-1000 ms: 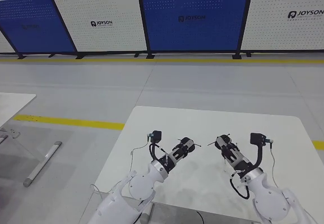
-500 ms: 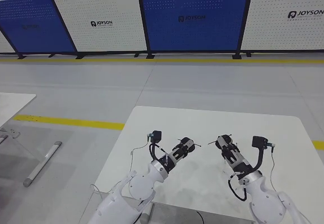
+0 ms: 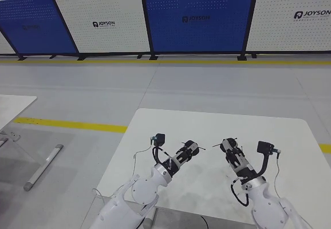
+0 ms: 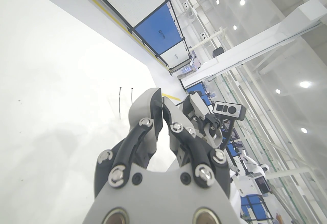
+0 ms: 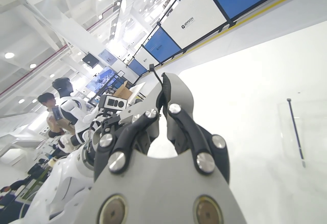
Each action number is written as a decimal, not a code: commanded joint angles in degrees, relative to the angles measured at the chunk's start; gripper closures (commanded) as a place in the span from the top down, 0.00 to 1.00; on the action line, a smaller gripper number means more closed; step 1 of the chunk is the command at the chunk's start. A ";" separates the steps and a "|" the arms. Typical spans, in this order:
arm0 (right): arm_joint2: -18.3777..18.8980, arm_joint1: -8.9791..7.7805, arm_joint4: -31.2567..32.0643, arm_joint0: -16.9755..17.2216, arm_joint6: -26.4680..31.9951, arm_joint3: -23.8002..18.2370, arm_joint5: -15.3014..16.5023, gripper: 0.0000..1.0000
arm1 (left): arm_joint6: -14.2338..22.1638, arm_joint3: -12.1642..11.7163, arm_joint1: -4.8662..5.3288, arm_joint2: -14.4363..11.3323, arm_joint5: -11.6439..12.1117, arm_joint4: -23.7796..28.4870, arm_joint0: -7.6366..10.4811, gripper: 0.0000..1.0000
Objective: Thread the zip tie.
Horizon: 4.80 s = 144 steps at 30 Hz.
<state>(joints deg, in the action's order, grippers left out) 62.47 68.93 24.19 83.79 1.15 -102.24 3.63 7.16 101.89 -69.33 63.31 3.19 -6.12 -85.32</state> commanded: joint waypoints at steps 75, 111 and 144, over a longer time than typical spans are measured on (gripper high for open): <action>-1.57 2.92 6.82 1.12 -1.97 1.28 -0.34 0.00 | 0.00 0.00 0.00 0.00 0.00 0.00 0.00 0.00; -0.20 3.99 7.14 2.08 -2.20 2.40 2.41 0.00 | 0.00 0.00 0.00 0.00 0.00 0.00 0.00 0.00; 0.51 4.81 7.63 1.80 -0.84 2.80 3.01 0.00 | 0.00 0.00 0.00 0.00 0.00 0.00 0.00 0.00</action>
<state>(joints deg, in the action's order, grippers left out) 63.04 73.72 31.78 85.62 0.27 -99.42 6.60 7.16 101.89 -69.33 63.31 3.19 -6.12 -85.32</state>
